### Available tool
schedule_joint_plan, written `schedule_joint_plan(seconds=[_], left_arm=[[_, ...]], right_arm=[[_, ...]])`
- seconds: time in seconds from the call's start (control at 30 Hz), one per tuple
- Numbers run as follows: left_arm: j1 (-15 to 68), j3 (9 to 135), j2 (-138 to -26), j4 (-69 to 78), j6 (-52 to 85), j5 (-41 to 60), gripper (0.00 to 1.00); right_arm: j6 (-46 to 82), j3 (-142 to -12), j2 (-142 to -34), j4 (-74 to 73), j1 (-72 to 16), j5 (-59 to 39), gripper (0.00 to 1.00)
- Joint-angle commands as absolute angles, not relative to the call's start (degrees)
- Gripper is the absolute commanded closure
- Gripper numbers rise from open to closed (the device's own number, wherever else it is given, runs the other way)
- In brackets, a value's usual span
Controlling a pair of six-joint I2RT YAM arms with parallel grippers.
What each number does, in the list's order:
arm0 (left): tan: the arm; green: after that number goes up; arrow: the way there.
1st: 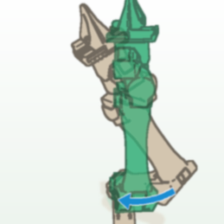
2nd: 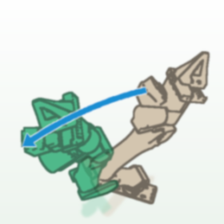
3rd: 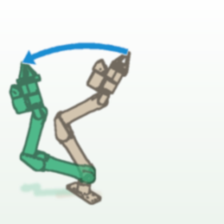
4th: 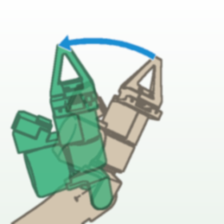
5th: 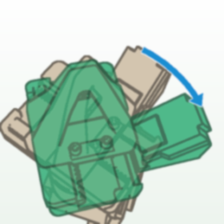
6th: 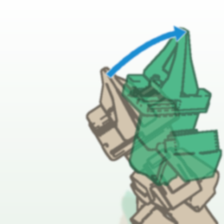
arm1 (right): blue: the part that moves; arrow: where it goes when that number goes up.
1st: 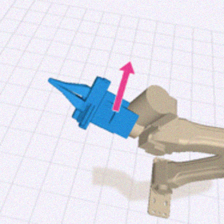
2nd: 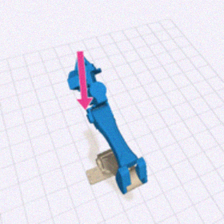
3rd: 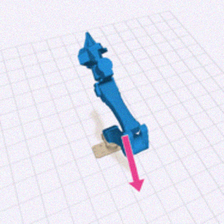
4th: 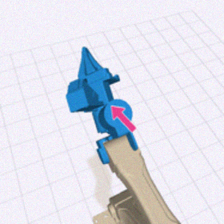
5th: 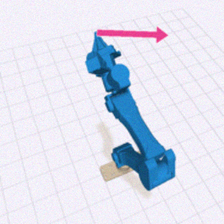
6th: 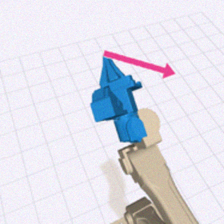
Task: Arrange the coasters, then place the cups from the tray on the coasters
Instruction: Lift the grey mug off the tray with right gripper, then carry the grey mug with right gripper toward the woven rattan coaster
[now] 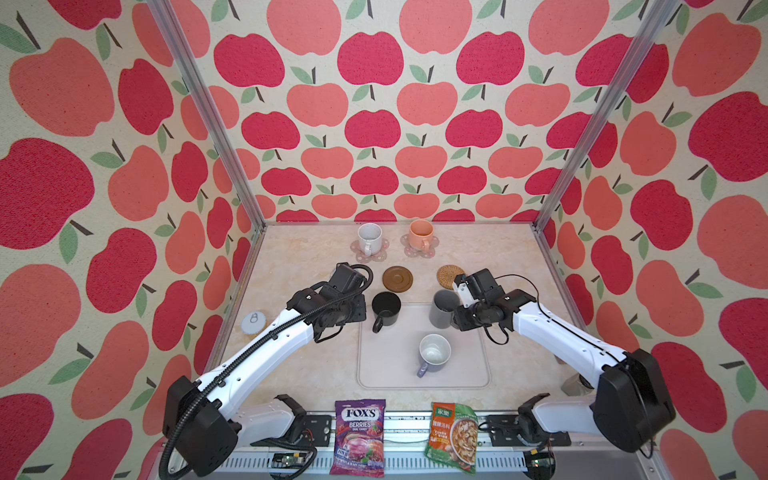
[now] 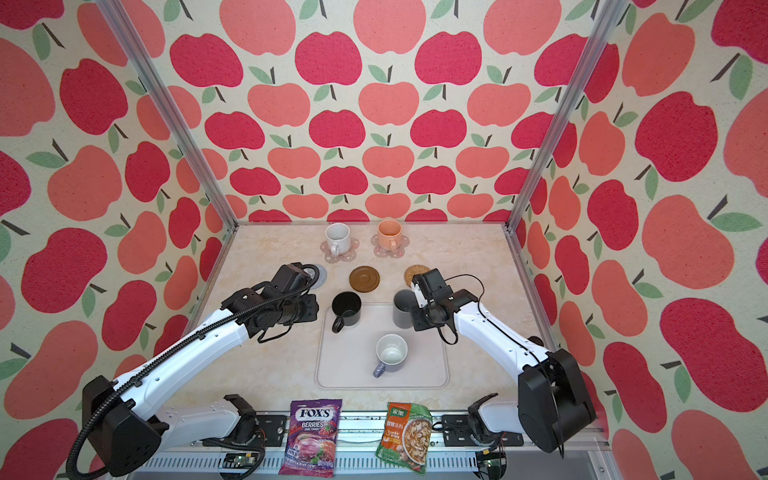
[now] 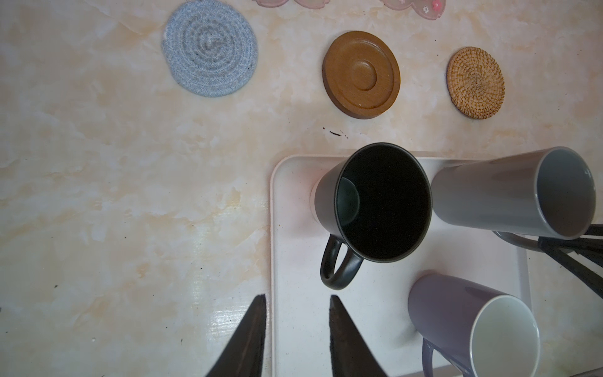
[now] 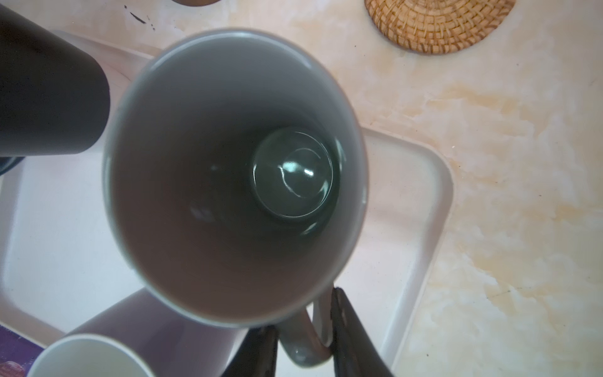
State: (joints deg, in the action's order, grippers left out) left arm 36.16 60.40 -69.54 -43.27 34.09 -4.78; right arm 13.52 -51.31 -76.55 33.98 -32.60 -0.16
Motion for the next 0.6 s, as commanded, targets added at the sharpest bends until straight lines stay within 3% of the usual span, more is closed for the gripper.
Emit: schedule_joint_plan(seconds=[0.0, 0.4, 0.57], left_arm=[[36.39, 60.78, -69.17, -44.49, 35.16, -6.42, 0.65], [36.42, 61.72, -70.05, -44.52, 34.67, -5.95, 0.65], [36.48, 61.45, -69.60, -44.56, 34.63, -6.39, 0.65]], right_arm=[[14.58, -50.92, -75.97, 33.30, -32.37, -0.76, 0.75], [14.97, -51.14, -74.55, 34.96, -32.36, 0.53, 0.80], [15.01, -51.40, -75.87, 36.45, -32.51, 1.81, 0.67]])
